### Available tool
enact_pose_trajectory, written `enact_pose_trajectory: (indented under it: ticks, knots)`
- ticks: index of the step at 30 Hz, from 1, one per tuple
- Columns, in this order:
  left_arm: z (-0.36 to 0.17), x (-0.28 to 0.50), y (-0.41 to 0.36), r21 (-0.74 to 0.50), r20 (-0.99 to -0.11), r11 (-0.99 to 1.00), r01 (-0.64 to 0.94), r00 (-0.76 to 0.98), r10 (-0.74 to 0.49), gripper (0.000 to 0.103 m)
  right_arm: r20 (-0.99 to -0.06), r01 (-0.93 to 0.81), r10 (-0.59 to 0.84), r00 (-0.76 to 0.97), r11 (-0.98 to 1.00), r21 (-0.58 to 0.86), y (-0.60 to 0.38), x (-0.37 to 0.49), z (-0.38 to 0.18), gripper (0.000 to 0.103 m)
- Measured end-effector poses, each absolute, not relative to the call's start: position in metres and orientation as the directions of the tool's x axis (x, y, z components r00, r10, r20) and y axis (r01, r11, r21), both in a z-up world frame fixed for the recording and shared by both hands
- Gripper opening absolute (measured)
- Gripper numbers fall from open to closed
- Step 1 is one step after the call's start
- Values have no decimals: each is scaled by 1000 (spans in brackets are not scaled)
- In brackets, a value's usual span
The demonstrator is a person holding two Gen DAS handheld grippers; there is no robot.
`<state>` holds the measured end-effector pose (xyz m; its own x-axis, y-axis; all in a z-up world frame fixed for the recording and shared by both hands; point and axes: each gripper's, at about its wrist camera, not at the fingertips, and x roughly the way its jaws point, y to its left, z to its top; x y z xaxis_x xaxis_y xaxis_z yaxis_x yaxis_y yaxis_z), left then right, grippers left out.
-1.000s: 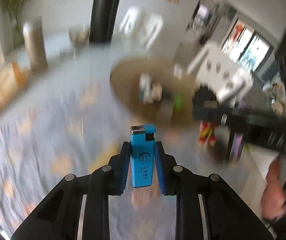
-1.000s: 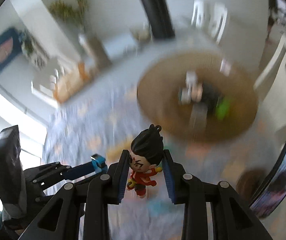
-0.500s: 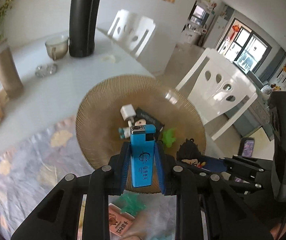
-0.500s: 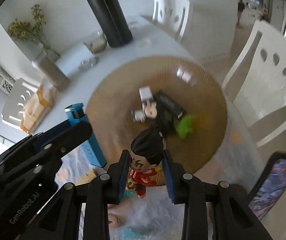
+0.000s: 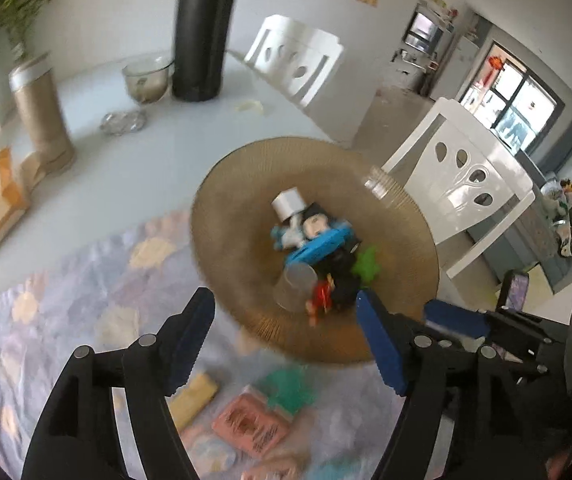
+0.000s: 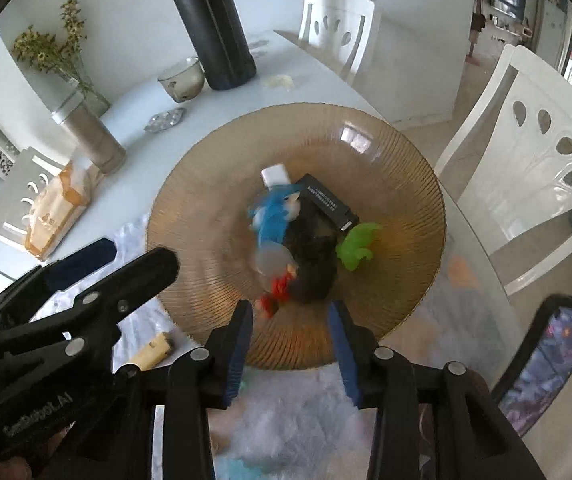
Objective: Organize rigid objects
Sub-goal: 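Withdraw both open tools from the bowl back over the cloth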
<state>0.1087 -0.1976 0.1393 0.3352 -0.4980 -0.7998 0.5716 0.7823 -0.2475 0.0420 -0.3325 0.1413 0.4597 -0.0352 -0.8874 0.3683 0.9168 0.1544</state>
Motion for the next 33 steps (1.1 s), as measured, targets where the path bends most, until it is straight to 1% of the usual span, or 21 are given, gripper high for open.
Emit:
enact_pose_trajectory:
  ticks: [2,6,8,9,12,15,20,26,33]
  knots:
    - [140,101,-175,-247,-806,805,539,347,-480,72,-884,347,-5,467,920,179,-322,35,142,45]
    - [134,81,-135,-216,-825,846,487,373,-426,72,-880,294,38,473,935,199,-296,21,141,48]
    - [128,73,-121,-212,-839,861,462,366,-403,72,-879,270,62,473,939,212,-281,13,138,55]
    - [122,67,-113,-212,-849,870,444,357,-389,72,-877,260,76,474,940,222,-275,10,136,56]
    - [106,53,-97,-196,-878,889,414,330,-348,72,-876,221,125,466,942,252,-255,2,127,56]
    - [94,41,-87,-180,-896,896,405,309,-320,72,-879,205,138,457,945,255,-246,-4,119,56]
    - [81,34,-82,-160,-914,900,405,283,-290,72,-877,228,187,442,923,311,-248,-15,106,56]
    - [72,22,-87,-154,-925,895,418,259,-279,72,-879,248,208,430,909,336,-253,-26,96,57]
    - [71,15,-89,-145,-927,895,422,259,-273,72,-880,212,226,418,918,336,-244,-31,95,57]
